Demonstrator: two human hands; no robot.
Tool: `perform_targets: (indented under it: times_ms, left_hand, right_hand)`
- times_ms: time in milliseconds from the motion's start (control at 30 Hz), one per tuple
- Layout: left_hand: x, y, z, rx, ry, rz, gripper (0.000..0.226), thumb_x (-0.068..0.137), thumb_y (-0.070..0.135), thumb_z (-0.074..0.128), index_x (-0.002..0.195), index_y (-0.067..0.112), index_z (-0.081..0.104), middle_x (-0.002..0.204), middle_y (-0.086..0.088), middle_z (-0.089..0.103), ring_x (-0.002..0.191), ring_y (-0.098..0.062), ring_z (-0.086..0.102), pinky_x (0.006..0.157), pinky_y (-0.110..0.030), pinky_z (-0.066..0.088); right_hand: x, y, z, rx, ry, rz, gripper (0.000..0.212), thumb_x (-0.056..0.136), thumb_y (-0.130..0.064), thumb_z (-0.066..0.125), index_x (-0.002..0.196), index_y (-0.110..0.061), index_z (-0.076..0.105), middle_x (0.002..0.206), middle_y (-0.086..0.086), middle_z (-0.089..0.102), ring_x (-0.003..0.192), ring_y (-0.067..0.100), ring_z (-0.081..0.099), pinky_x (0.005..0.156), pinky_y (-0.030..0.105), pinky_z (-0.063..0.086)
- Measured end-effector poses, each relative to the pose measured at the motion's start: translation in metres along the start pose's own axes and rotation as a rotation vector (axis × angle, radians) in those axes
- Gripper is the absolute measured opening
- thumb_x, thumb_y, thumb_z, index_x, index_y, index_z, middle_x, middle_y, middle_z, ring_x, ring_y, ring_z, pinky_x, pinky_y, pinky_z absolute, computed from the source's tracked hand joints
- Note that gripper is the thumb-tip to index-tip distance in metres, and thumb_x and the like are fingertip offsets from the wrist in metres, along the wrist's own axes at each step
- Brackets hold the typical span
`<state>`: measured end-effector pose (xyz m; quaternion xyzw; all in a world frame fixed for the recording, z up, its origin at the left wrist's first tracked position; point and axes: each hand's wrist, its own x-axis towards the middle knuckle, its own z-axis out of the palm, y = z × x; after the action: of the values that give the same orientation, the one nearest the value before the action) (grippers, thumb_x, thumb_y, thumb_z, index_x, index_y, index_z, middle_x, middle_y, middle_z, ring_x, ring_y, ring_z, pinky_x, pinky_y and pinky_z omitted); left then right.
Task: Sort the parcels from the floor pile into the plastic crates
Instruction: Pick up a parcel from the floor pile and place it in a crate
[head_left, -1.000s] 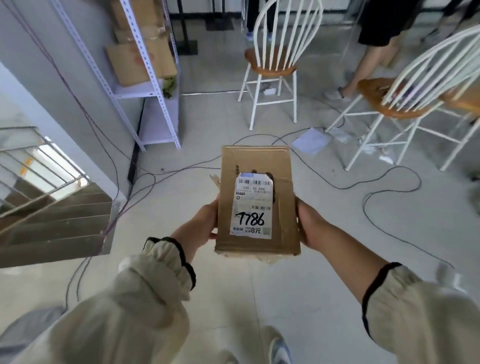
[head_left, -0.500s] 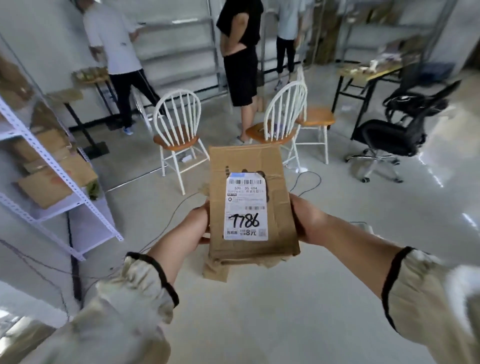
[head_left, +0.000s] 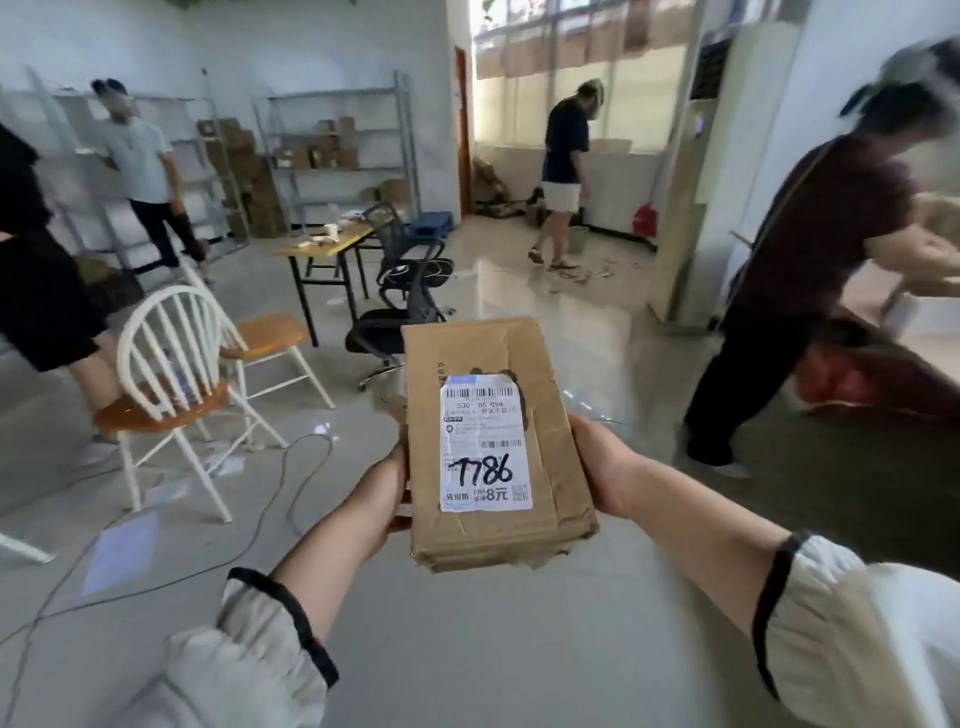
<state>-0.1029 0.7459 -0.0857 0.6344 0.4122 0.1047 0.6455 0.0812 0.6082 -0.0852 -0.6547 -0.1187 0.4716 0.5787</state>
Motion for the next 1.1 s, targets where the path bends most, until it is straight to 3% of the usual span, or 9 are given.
perform_targets:
  times_ms: [67,233,433,567,700,833,967,1033,1100]
  left_hand:
    - [0.006,0.017,0.072,0.037,-0.125,0.029,0.066,0.091,0.071,0.021,0.107,0.028,0.068,0.102,-0.002,0.074,0.098,-0.022,0.065,0.075,-0.032,0.049]
    - [-0.004,0.053,0.251,0.118,-0.42,0.113,0.072,0.085,0.077,0.018,0.111,0.031,0.067,0.107,0.0,0.072,0.103,-0.023,0.064,0.086,-0.036,0.051]
    - [-0.04,0.069,0.441,0.215,-0.765,0.142,0.069,0.089,0.072,0.027,0.11,0.022,0.07,0.112,-0.007,0.071,0.105,-0.028,0.065,0.096,-0.042,0.049]
    - [-0.062,0.058,0.561,0.284,-1.002,0.094,0.077,0.069,0.087,0.042,0.103,0.026,0.075,0.115,-0.009,0.07,0.109,-0.033,0.064,0.102,-0.05,0.044]
    - [-0.097,0.037,0.667,0.372,-1.236,-0.01,0.105,0.035,0.093,0.061,0.113,0.023,0.07,0.114,-0.011,0.07,0.108,-0.036,0.064,0.103,-0.052,0.042]
    - [-0.145,0.019,0.751,0.459,-1.4,0.007,0.067,0.077,0.076,0.042,0.109,0.023,0.068,0.106,-0.01,0.072,0.105,-0.033,0.064,0.101,-0.051,0.045]
    - [-0.188,-0.002,0.82,0.546,-1.529,-0.013,0.068,0.076,0.077,0.043,0.112,0.024,0.067,0.103,-0.004,0.073,0.103,-0.027,0.065,0.096,-0.046,0.048]
    - [-0.206,-0.014,0.848,0.599,-1.618,-0.045,0.076,0.067,0.082,0.049,0.113,0.024,0.066,0.107,-0.005,0.072,0.104,-0.026,0.065,0.094,-0.045,0.05]
    - [-0.226,-0.029,0.869,0.661,-1.662,-0.038,0.062,0.078,0.074,0.044,0.105,0.023,0.068,0.105,-0.006,0.072,0.1,-0.026,0.066,0.088,-0.042,0.052]
  right_hand:
    - [-0.035,-0.005,-0.07,0.053,0.095,-0.015,0.08,0.064,-0.069,0.061,0.124,-0.017,0.06,0.128,0.011,0.061,0.123,0.036,0.053,0.106,0.06,0.034]
    - [-0.136,-0.001,-0.22,0.27,0.312,-0.142,0.047,0.096,-0.046,0.042,0.111,-0.01,0.069,0.106,0.012,0.072,0.096,0.03,0.068,0.088,0.042,0.054]
    - [-0.256,0.042,-0.349,0.359,0.67,-0.225,0.041,0.096,-0.042,0.043,0.099,-0.011,0.07,0.09,0.009,0.075,0.079,0.025,0.07,0.075,0.036,0.056]
    - [-0.323,0.086,-0.409,0.501,0.891,-0.266,0.044,0.094,-0.045,0.046,0.11,-0.011,0.069,0.103,0.012,0.073,0.092,0.028,0.07,0.083,0.039,0.057]
    - [-0.375,0.131,-0.455,0.671,1.077,-0.313,0.046,0.093,-0.051,0.046,0.099,-0.014,0.072,0.098,0.01,0.074,0.087,0.026,0.072,0.082,0.04,0.057]
    - [-0.422,0.163,-0.495,0.797,1.205,-0.345,0.046,0.096,-0.044,0.039,0.091,-0.011,0.071,0.084,0.01,0.075,0.073,0.023,0.072,0.065,0.031,0.059]
    - [-0.456,0.2,-0.536,0.912,1.406,-0.321,0.056,0.094,-0.055,0.041,0.123,-0.012,0.063,0.115,0.014,0.068,0.109,0.033,0.063,0.103,0.049,0.044]
    - [-0.472,0.221,-0.544,0.98,1.492,-0.294,0.054,0.094,-0.055,0.04,0.118,-0.014,0.066,0.115,0.015,0.068,0.11,0.034,0.062,0.103,0.05,0.043]
    - [-0.487,0.239,-0.545,1.044,1.573,-0.264,0.053,0.094,-0.054,0.04,0.117,-0.014,0.067,0.111,0.015,0.069,0.106,0.034,0.064,0.099,0.049,0.047]
